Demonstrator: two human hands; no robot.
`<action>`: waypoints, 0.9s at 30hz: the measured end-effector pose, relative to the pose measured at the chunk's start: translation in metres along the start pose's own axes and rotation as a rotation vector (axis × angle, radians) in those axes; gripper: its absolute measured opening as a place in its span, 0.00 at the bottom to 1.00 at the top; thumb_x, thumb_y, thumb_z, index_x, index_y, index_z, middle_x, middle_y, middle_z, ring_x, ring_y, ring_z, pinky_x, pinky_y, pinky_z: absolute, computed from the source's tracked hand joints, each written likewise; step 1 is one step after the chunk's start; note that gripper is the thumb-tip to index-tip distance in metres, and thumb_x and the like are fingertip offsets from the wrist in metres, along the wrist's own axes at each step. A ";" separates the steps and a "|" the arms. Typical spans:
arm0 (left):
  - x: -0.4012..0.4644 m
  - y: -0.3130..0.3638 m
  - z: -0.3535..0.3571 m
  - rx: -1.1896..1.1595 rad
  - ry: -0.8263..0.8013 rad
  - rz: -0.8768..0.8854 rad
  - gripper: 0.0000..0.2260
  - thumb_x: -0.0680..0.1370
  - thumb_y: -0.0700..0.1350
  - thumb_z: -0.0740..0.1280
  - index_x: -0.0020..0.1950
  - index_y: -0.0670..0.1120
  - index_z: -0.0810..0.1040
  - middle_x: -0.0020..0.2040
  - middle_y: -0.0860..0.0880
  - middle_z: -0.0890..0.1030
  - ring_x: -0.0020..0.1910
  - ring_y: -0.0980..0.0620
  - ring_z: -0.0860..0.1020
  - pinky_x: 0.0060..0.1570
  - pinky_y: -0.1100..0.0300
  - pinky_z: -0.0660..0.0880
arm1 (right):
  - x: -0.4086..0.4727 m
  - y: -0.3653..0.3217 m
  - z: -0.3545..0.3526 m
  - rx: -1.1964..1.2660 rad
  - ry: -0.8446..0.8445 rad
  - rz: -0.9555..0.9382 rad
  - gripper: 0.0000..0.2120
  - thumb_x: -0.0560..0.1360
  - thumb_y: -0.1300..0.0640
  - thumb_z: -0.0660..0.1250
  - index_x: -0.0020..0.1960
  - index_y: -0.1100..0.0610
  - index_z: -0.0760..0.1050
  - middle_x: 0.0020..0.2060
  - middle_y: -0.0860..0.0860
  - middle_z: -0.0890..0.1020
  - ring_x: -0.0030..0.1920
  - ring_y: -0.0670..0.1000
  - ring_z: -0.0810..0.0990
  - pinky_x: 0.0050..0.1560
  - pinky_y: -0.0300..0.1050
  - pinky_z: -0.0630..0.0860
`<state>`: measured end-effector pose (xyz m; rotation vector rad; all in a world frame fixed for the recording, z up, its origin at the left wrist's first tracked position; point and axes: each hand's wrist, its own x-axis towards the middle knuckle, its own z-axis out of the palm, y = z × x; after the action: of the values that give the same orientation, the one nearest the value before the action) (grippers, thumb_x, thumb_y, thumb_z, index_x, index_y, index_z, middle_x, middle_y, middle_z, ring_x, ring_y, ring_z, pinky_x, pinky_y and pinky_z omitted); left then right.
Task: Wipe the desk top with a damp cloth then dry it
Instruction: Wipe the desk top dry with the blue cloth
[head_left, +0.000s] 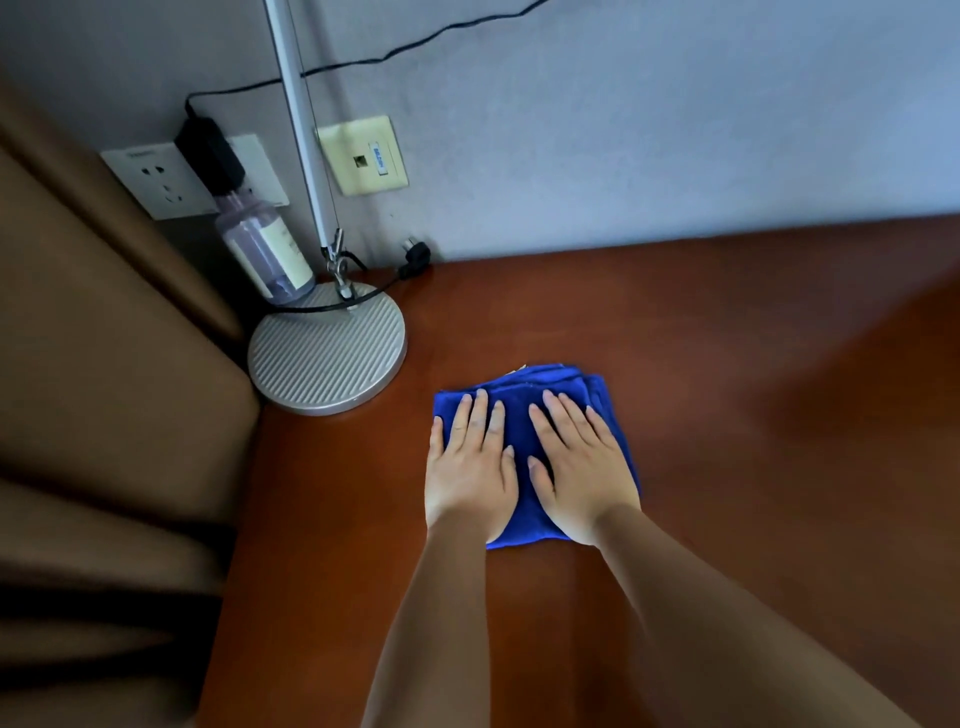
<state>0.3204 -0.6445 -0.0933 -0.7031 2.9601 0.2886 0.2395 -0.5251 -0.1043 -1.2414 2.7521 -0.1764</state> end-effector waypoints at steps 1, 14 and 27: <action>0.008 -0.001 -0.001 -0.007 0.005 -0.012 0.25 0.83 0.51 0.42 0.79 0.49 0.42 0.79 0.51 0.40 0.77 0.53 0.37 0.74 0.51 0.36 | 0.009 0.002 -0.002 0.000 0.002 -0.007 0.37 0.73 0.41 0.32 0.79 0.54 0.48 0.78 0.50 0.48 0.78 0.48 0.44 0.76 0.47 0.39; 0.150 -0.027 -0.023 0.056 0.015 -0.082 0.24 0.84 0.51 0.43 0.79 0.49 0.41 0.79 0.51 0.40 0.77 0.52 0.38 0.76 0.50 0.39 | 0.160 0.031 -0.015 0.017 0.022 -0.089 0.40 0.70 0.40 0.30 0.79 0.54 0.48 0.78 0.50 0.48 0.78 0.49 0.43 0.75 0.47 0.37; 0.171 -0.026 -0.027 0.069 -0.017 -0.135 0.25 0.84 0.52 0.41 0.79 0.47 0.40 0.79 0.49 0.38 0.77 0.51 0.37 0.76 0.49 0.38 | 0.192 0.037 -0.022 -0.062 -0.016 -0.110 0.38 0.72 0.41 0.30 0.79 0.53 0.45 0.78 0.50 0.46 0.77 0.49 0.42 0.76 0.47 0.38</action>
<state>0.1793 -0.7474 -0.0925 -0.8814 2.8744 0.1809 0.0821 -0.6437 -0.0995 -1.4047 2.6966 -0.0910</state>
